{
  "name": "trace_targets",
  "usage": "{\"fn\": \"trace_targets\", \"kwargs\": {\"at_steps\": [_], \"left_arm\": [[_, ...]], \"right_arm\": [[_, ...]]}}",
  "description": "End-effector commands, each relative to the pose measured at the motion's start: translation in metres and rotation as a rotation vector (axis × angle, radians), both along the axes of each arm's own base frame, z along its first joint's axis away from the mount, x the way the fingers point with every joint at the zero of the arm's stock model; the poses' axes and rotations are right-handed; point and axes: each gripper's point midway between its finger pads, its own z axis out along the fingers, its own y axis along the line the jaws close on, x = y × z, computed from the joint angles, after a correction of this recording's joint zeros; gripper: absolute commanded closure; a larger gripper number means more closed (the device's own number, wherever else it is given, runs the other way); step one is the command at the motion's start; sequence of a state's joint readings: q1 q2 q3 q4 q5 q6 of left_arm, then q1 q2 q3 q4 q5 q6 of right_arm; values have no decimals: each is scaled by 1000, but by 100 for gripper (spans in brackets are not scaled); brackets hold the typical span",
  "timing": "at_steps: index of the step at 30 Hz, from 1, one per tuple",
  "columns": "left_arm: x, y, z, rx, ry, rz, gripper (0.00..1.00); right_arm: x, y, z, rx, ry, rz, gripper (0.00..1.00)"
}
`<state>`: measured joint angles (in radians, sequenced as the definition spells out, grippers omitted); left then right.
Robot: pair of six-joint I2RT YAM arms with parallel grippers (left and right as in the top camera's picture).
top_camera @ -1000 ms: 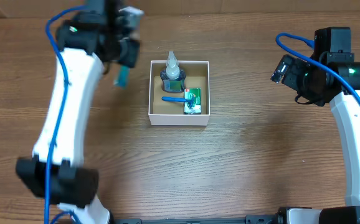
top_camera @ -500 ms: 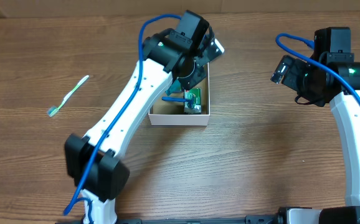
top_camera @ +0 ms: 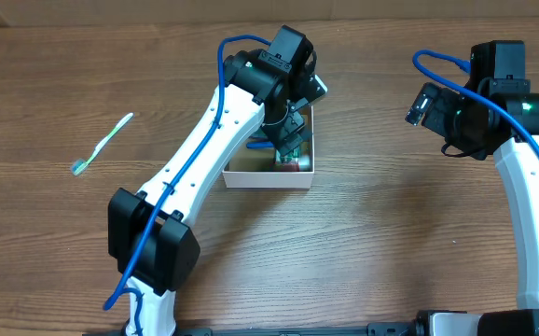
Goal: Pack container
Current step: 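Carry the toothpaste tube with the left gripper and release it in the box, then grasp the green toothbrush handle with the left gripper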
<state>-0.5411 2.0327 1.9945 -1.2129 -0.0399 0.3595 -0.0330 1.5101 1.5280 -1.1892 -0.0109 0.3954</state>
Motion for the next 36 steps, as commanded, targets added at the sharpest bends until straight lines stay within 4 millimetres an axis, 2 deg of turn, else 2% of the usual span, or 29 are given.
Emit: {"fn": "trace_targets", "kwargs": {"at_steps": [1, 3, 4, 6, 8, 10, 13, 16, 20, 26, 30, 36], "left_arm": [[9, 51, 63, -50, -138, 222, 0], [12, 85, 91, -93, -186, 335, 0], [14, 108, 104, -119, -211, 418, 0], [18, 148, 117, -155, -235, 558, 0], [21, 193, 119, -181, -229, 706, 0], [23, 235, 109, -207, -195, 828, 0], [25, 280, 85, -208, -145, 932, 0], [28, 315, 52, -163, -95, 952, 0], [36, 338, 5, -160, -13, 958, 0], [46, 355, -46, -106, 60, 971, 0], [52, 360, -78, -87, 103, 953, 0], [49, 360, -127, -60, 204, 922, 0]], "right_arm": [[0, -2, 1, -11, -5, -3, 0], [0, -2, 1, -11, -5, -3, 0], [0, -2, 1, -11, -5, -3, 0], [0, -2, 1, -11, -5, -3, 0], [0, -2, 1, -11, -5, -3, 0], [0, -2, 1, -10, -5, -3, 0], [0, -2, 1, -10, -5, -3, 0], [0, -2, 1, -10, -5, -3, 0], [0, -2, 1, -10, -4, -3, 0], [0, -2, 1, -10, -5, -3, 0], [-1, -2, 0, -10, -3, -3, 0], [-3, -2, -1, -10, 6, -3, 0]]}}
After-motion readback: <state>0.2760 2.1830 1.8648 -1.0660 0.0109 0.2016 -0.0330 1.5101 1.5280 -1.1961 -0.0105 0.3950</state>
